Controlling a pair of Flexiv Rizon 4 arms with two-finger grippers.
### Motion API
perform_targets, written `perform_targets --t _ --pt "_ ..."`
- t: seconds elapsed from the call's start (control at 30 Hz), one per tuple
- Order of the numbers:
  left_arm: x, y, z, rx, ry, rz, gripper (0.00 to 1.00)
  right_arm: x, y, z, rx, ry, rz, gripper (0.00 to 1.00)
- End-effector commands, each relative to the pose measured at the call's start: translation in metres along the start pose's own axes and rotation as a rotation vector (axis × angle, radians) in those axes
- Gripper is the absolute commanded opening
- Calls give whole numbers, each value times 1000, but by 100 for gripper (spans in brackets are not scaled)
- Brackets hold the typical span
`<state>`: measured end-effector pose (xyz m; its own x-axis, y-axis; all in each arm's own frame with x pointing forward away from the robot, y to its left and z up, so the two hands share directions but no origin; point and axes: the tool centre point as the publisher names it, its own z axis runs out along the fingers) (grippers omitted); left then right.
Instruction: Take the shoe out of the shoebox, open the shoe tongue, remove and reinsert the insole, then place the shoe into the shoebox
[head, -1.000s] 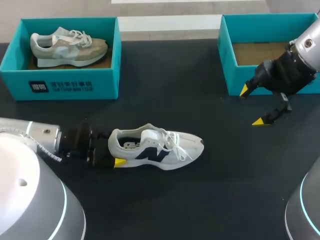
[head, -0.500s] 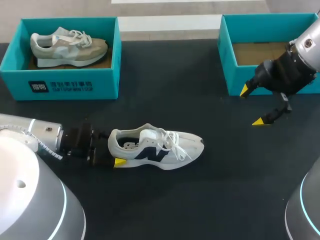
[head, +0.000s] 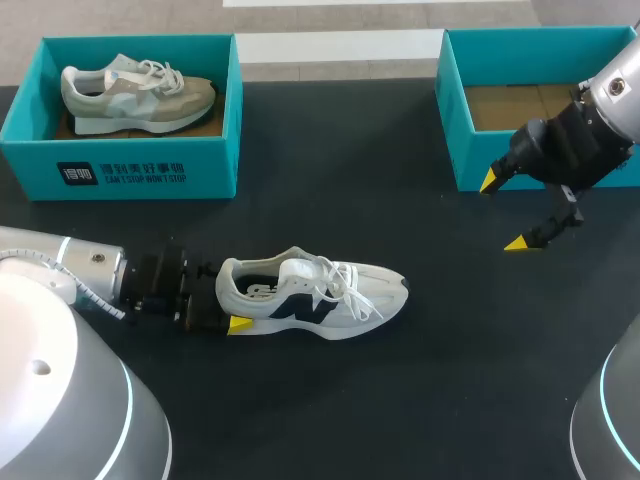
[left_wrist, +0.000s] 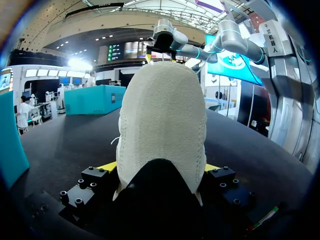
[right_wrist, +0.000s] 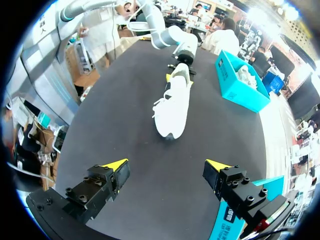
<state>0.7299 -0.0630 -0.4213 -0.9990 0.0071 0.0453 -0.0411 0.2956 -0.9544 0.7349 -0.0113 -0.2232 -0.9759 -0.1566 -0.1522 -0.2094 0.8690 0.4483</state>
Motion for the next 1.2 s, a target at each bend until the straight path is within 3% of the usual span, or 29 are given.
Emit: perform_targets --t 0.03,0.23,0.33,0.87,0.9,0.97,1.07,1.2 --pt "-2 7 3 -1 1 0 0 -14 5 -3 36 -48 235 100" --pt "-2 7 3 -1 1 0 0 -16 15 -7 117 -252 716 100" --pt "-2 7 3 -1 1 0 0 -22 27 -4 54 -271 678 100" --pt "-2 7 3 -1 1 0 0 -22 27 -4 54 -271 678 100" --pt "-2 7 3 -1 1 0 0 -26 32 0 1 -276 732 100" --pt "-2 7 3 -1 1 0 0 -30 42 11 45 -303 780 100" --pt "-2 7 3 -1 1 0 0 -33 53 31 62 -366 927 100" --pt "-2 7 3 -1 1 0 0 -31 70 56 69 -431 990 100"
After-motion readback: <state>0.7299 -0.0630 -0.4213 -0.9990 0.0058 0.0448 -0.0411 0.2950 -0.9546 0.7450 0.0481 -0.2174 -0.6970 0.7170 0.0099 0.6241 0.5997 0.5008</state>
